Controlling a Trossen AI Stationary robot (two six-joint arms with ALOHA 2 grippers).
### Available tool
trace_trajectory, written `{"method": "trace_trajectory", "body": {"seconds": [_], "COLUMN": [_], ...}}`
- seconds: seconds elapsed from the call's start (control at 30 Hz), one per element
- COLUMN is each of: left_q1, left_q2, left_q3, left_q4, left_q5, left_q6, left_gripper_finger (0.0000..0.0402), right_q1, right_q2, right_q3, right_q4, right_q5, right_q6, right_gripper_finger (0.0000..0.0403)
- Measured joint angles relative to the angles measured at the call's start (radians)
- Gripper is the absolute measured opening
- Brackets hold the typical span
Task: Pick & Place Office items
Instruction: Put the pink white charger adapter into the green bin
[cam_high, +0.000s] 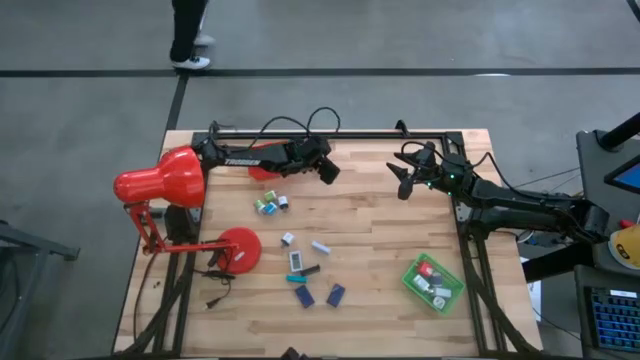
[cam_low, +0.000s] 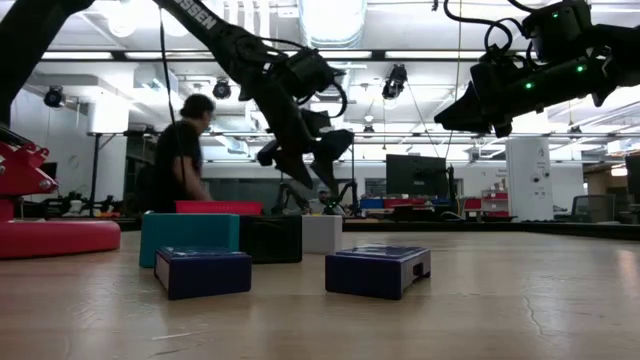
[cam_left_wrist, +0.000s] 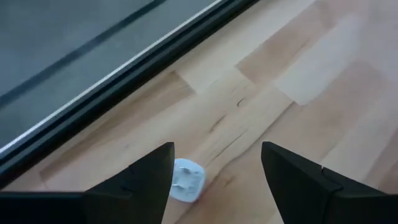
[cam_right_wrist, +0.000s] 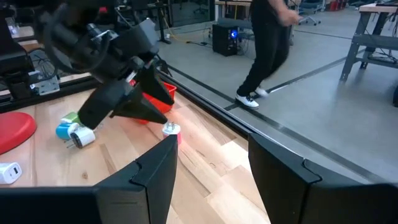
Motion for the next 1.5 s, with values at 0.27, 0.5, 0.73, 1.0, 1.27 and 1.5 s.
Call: {"method": "trace_trajectory", "body": {"seconds": [0.27,0.5,0.73,1.0,1.27,1.5], "left_q1": [0.070,0.072,0.074,0.091,0.091,0.091], "left_q2": [0.004,0.004,0.004,0.004,0.005,0.005], "left_q3": [-0.054,-0.082,-0.083,-0.084,-0.084,-0.084], "left_q4": [-0.008,0.021,0.026,0.027,0.027,0.020], "left_q5": [0.163,0.169,0.172,0.195,0.206,0.219], "left_q6": [-0.015,-0.002,0.017,0.029,0.029,0.029], "left_gripper_finger": [0.0245,0.0245,0.0245,0.0215,0.0155,0.0099], "right_q1": [0.000,0.000,0.000,0.000,0.000,0.000], "right_q2": [0.000,0.000,0.000,0.000,0.000,0.000], "right_q3": [0.000,0.000,0.000,0.000,0.000,0.000], "right_q4": [0.000,0.000,0.000,0.000,0.000,0.000], "right_q5": [0.000,0.000,0.000,0.000,0.000,0.000], "right_q6": [0.000,0.000,0.000,0.000,0.000,0.000], "right_gripper_finger": [0.0189,0.0189,0.0189,0.0189,0.0189,0.0189]}}
